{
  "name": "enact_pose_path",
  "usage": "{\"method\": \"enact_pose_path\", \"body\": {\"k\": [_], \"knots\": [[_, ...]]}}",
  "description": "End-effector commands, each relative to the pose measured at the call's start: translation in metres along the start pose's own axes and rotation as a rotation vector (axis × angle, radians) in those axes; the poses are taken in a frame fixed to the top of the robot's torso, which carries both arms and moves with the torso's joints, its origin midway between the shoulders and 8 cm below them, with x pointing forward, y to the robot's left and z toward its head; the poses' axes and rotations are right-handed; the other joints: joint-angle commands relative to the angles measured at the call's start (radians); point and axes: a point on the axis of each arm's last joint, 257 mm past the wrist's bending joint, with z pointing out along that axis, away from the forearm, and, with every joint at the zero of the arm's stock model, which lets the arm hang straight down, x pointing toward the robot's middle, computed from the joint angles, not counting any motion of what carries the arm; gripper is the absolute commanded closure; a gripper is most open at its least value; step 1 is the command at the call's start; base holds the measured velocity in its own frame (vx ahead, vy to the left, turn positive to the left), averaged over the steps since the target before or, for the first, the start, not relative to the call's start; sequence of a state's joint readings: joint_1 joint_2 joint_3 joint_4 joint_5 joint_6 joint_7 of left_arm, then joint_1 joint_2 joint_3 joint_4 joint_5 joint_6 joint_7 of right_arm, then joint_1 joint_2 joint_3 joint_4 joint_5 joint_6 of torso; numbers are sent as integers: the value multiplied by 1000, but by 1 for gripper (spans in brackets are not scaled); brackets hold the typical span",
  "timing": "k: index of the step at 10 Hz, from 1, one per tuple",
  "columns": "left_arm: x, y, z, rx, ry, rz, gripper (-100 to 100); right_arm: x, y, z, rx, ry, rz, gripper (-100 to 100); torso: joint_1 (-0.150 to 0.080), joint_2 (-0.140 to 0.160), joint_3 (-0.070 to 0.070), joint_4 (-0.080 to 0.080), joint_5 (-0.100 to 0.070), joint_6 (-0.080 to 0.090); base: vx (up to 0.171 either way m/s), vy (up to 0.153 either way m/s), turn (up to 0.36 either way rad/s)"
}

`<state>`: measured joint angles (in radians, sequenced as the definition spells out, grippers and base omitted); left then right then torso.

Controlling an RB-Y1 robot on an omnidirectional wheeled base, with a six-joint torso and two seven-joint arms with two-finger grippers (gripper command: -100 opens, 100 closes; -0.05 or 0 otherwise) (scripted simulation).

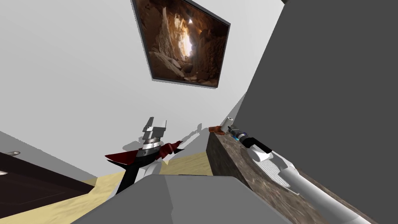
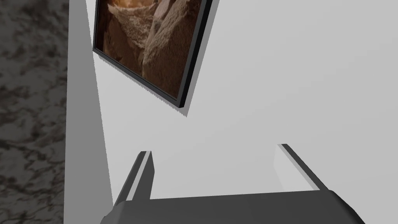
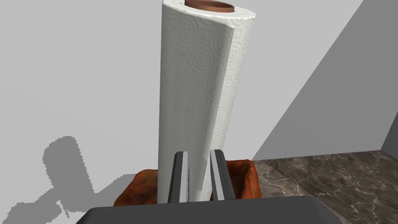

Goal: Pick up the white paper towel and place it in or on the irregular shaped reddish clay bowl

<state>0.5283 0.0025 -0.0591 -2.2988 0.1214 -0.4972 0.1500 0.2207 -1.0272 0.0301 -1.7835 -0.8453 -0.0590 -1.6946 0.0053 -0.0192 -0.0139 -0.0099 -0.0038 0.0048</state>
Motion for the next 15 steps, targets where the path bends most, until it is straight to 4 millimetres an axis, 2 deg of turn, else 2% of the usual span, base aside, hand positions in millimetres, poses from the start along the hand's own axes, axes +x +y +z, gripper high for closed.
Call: {"method": "enact_pose_path", "body": {"k": [1, 5, 6, 10, 11, 12, 15], "knots": [[0, 0, 0, 0, 0, 0, 0, 8, 4, 1, -3, -8, -21, 100, 0, 0, 0, 0, 0, 0, 222, 13, 106], [0, 0, 0, 0, 0, 0, 0, 18, 13, -2, -9, -23, -55, 100, -2, 2, 1, 0, 0, 1, 157, 12, 119], [0, 0, 0, 0, 0, 0, 0, 20, 13, -2, -8, -22, -56, -100, -3, 8, 4, 1, -1, 2, 17, 1, 1], [0, 0, 0, 0, 0, 0, 0, 20, 13, -2, -8, -22, -56, -100, -3, 17, 9, 3, -1, 3, 2, 0, 0], [0, 0, 0, 0, 0, 0, 0, 20, 13, -2, -8, -22, -56, 0, -3, 17, 9, 3, -1, 3, 0, 0, 0], [0, 0, 0, 0, 0, 0, 0, 33, 12, -1, 2, -17, -57, -100, -3, 17, 9, 3, -1, 3, 9, 7, -78], [0, 0, 0, 0, 0, 0, 0, 65, 6, 2, 31, -8, -61, -100, -1, 16, 9, 3, 0, 3, 21, 23, -87]]}}
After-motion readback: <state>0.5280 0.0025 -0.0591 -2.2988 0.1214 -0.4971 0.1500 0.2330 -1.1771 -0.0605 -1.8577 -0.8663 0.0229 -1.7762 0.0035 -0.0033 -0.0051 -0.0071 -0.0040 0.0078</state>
